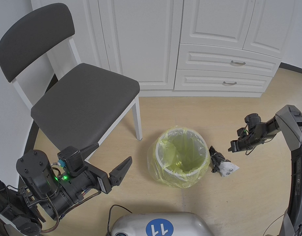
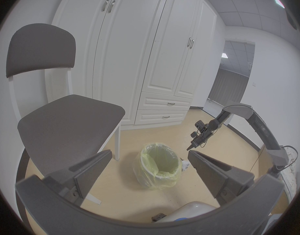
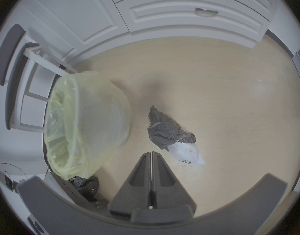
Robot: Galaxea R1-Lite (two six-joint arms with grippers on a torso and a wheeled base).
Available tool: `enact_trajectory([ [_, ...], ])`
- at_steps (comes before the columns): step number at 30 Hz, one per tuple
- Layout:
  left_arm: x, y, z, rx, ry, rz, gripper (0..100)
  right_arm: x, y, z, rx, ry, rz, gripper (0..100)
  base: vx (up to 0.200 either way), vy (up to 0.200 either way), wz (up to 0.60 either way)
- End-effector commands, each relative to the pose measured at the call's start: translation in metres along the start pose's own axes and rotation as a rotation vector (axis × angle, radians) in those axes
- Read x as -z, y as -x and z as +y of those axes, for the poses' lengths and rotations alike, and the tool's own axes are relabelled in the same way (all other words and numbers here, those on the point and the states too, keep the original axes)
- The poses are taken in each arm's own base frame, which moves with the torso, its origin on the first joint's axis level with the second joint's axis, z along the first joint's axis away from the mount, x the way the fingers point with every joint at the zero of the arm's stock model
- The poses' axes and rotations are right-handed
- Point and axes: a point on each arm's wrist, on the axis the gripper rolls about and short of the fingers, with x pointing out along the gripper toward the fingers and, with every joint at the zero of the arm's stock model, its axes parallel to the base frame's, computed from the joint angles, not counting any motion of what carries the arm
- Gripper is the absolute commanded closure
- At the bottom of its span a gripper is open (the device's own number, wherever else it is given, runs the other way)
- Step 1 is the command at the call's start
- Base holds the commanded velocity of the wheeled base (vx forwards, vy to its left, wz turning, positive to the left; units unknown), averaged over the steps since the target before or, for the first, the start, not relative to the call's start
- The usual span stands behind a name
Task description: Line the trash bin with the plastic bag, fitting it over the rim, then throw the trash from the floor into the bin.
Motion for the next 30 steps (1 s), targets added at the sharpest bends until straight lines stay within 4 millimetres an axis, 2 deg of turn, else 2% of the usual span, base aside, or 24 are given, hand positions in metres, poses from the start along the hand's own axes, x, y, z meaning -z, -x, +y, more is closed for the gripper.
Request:
enact_trajectory([
  [1,-0.003,0.002,0.000,0.001,0.003,-0.014,0,-0.016,0.039,0.015,-0.007,0.030,-0.057,100,0.000,0.000,0.00],
  [3,-0.003,0.002,0.000,0.001,0.002,-0.014,0,-0.018,0.052,0.024,-0.022,0.052,-0.070,100,0.000,0.000,0.00],
  [7,-0.003,0.002,0.000,0.001,0.003,-0.016,0,-0.018,0.063,0.034,-0.031,0.085,-0.074,100,0.000,0.000,0.00],
  [9,-0.003,0.002,0.000,0.001,0.003,-0.014,0,-0.017,0.061,0.035,-0.032,0.087,-0.073,100,0.000,0.000,0.00],
  [13,-0.003,0.002,0.000,0.001,0.003,-0.013,0,-0.011,0.036,0.029,-0.036,0.075,-0.046,100,0.000,0.000,0.00],
  [14,-0.003,0.002,0.000,0.001,0.003,-0.013,0,-0.011,0.036,0.029,-0.036,0.075,-0.046,0,0.000,0.000,0.00],
  [17,-0.002,0.002,0.000,0.002,0.002,-0.011,0,-0.014,0.011,0.017,-0.029,0.064,-0.049,0,0.000,0.000,0.00],
  [19,-0.002,0.002,0.000,0.002,0.002,-0.011,0,-0.015,0.003,0.014,-0.026,0.062,-0.055,0,0.000,0.000,0.00],
  [20,-0.003,0.001,0.000,-0.001,0.003,-0.013,0,-0.017,-0.012,0.008,-0.023,0.053,-0.064,0,0.000,0.000,0.00],
  [22,-0.002,0.001,0.001,-0.003,0.003,-0.010,0,-0.020,-0.028,0.003,-0.021,0.033,-0.077,0,0.000,0.000,0.00],
  [26,-0.001,0.000,0.001,-0.003,0.002,-0.004,0,-0.016,-0.071,-0.009,-0.012,-0.012,-0.095,0,0.000,0.000,0.00],
  [28,0.000,0.000,0.001,-0.004,0.000,-0.001,0,-0.015,-0.081,-0.012,-0.009,-0.018,-0.105,0,0.000,0.000,0.00],
  [29,0.001,-0.001,0.000,-0.001,-0.002,0.007,0,-0.001,-0.098,-0.018,0.007,-0.044,-0.074,0,0.000,0.000,0.00],
  [30,0.002,-0.001,0.000,-0.001,-0.001,0.009,0,0.000,-0.099,-0.018,0.008,-0.046,-0.073,0,0.000,0.000,0.00],
])
